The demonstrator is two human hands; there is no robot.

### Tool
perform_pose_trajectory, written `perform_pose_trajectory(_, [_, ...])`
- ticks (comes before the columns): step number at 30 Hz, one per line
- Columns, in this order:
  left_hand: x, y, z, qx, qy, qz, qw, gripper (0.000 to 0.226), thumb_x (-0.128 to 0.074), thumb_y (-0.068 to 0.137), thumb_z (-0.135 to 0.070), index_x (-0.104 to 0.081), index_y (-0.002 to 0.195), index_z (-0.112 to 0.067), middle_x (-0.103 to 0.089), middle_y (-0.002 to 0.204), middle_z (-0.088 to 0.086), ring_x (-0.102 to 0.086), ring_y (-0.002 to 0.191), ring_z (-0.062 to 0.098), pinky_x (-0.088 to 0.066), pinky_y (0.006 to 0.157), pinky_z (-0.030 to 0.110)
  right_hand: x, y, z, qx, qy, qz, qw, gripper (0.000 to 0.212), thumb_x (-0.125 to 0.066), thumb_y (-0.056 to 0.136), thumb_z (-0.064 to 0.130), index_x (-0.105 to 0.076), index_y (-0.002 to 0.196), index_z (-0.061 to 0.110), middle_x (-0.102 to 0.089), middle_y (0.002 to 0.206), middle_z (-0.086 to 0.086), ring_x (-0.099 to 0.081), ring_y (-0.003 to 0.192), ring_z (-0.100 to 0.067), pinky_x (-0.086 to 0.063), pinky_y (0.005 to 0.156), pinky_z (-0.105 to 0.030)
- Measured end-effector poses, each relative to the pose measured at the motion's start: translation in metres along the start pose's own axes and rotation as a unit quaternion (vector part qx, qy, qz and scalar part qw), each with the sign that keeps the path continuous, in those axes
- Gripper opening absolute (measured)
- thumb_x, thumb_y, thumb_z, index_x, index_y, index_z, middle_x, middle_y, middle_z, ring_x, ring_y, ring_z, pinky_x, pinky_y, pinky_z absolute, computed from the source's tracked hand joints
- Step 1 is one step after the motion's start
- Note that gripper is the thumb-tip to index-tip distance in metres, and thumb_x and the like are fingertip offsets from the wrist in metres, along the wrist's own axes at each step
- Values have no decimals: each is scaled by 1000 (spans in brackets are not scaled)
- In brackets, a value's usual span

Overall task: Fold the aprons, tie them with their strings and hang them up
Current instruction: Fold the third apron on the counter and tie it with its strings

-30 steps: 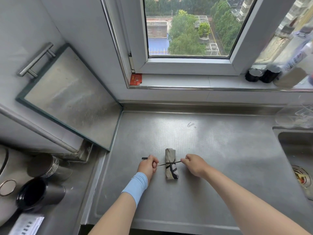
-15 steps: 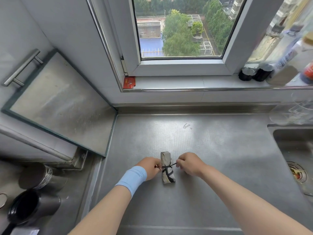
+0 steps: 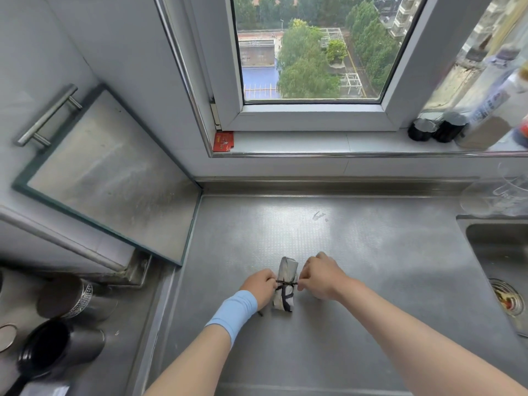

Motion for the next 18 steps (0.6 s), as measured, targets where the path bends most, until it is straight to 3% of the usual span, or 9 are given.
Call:
perform_pose_trajectory(4, [-6,3,-1,7,-31,-35,999,22,-51,90,-36,-50,73,-21,-54,73,-5,-49,69,15,-37,62,27,-5,3,12,-5,124,11,992,24,-53,95,24,-71,83,13,-66,81,-2,-55,77,-17,-41,64,-25])
perform_pose_trajectory(8, [0,4,9,-1,-54,-77,996,24,-57,90,-31,-49,69,-21,-51,67,-7,-46,66,13,-37,65,28,-9,2,9,-38,185,-29,982,23,-59,90,26,-74,72,24,-58,57,7,-49,53,-6,-38,53,-20])
perform_pose_trajectory(12, [6,6,22,2,-37,-82,996,32,-56,92,-29,-41,65,-23,-45,63,-8,-39,59,9,-33,58,26,-14,4,-5,-87,197,-21,976,18,-65,83,24,-75,68,21,-67,68,3,-56,61,-9,-43,56,-22])
perform_pose_trajectory(14, [5,4,19,-4,-25,-84,996,31,-54,93,-30,-42,66,-23,-46,64,-7,-40,60,10,-34,58,26,-16,4,-5,-108,190,-30,975,20,-65,80,23,-72,63,13,-58,60,3,-50,57,-12,-38,54,-22])
perform_pose_trajectory(16, [5,1,13,-44,17,-99,994,27,-51,95,-32,-44,69,-24,-47,67,-8,-42,63,12,-35,59,26,-16,5,-2,-120,166,-47,978,25,-61,76,20,-57,53,10,-43,53,2,-39,54,-16,-33,51,-25])
perform_pose_trajectory(18, [6,-1,7,-129,58,-112,984,21,-50,95,-29,-48,75,-22,-48,81,-7,-45,73,12,-37,67,26,-15,5,2,-119,135,-62,982,28,-57,74,18,-47,49,13,-40,50,0,-38,53,-18,-30,47,-26])
Point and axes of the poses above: each hand's wrist, its own y-axis towards the middle knuckle, its own x-axis out of the back of the hand, z = x × y, the point moved 1 cm from there along y, towards the middle knuckle
